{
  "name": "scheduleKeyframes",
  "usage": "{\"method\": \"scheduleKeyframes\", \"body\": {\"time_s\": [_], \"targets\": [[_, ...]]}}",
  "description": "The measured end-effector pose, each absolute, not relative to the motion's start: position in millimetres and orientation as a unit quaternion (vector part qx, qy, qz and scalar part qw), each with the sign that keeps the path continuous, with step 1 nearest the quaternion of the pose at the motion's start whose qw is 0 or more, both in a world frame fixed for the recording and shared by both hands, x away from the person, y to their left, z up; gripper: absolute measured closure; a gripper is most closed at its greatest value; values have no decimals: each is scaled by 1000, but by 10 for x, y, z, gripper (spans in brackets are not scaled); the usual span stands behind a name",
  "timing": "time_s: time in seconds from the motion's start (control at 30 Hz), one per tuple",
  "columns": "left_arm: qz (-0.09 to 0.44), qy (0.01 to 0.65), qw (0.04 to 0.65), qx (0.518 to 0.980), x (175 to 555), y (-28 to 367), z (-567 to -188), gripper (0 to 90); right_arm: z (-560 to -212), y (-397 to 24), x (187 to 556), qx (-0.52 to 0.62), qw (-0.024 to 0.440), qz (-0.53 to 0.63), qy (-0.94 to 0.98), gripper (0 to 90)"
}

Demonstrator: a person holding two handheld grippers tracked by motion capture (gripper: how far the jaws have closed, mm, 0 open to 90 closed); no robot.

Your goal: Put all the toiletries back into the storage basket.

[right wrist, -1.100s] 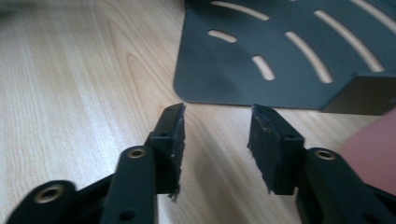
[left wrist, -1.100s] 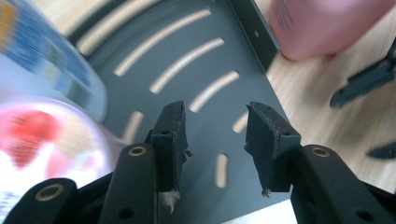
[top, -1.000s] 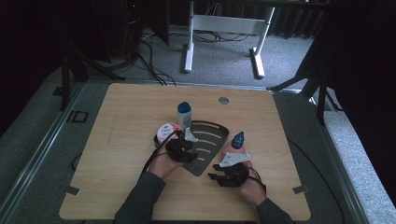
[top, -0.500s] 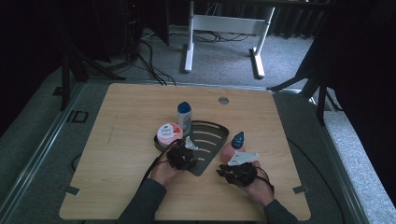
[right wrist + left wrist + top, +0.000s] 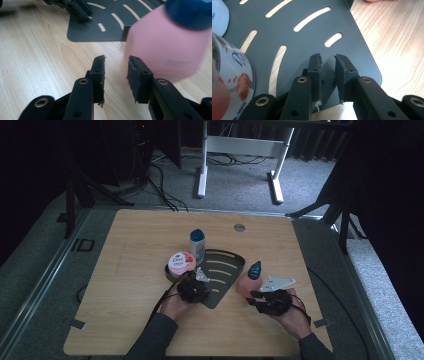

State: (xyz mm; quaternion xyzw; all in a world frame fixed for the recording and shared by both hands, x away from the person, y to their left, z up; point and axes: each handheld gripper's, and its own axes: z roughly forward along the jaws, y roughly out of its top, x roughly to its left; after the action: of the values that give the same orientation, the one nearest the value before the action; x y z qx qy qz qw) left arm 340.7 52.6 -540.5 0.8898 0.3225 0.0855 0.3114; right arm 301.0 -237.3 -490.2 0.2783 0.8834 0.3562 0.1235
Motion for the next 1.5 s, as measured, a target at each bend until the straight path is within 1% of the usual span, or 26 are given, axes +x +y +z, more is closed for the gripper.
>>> {"method": "scheduleKeyframes", "body": {"time_s": [0.3,0.6,1.13,1.5], "targets": [[87,326,315,887,3399,541,-5414,823,-4762,-2518,3081,292,137,348,880,604],[74,333,327,882,3394,568,-5431,891,-4635,-2546,3227,301,143,346,877,545],[63,339,341,875,3402,602,-5452,894,-4534,-2422,3475,296,157,348,876,420],[63,339,342,874,3402,605,-5455,894,-4589,-2341,3597,292,144,365,872,347]]}}
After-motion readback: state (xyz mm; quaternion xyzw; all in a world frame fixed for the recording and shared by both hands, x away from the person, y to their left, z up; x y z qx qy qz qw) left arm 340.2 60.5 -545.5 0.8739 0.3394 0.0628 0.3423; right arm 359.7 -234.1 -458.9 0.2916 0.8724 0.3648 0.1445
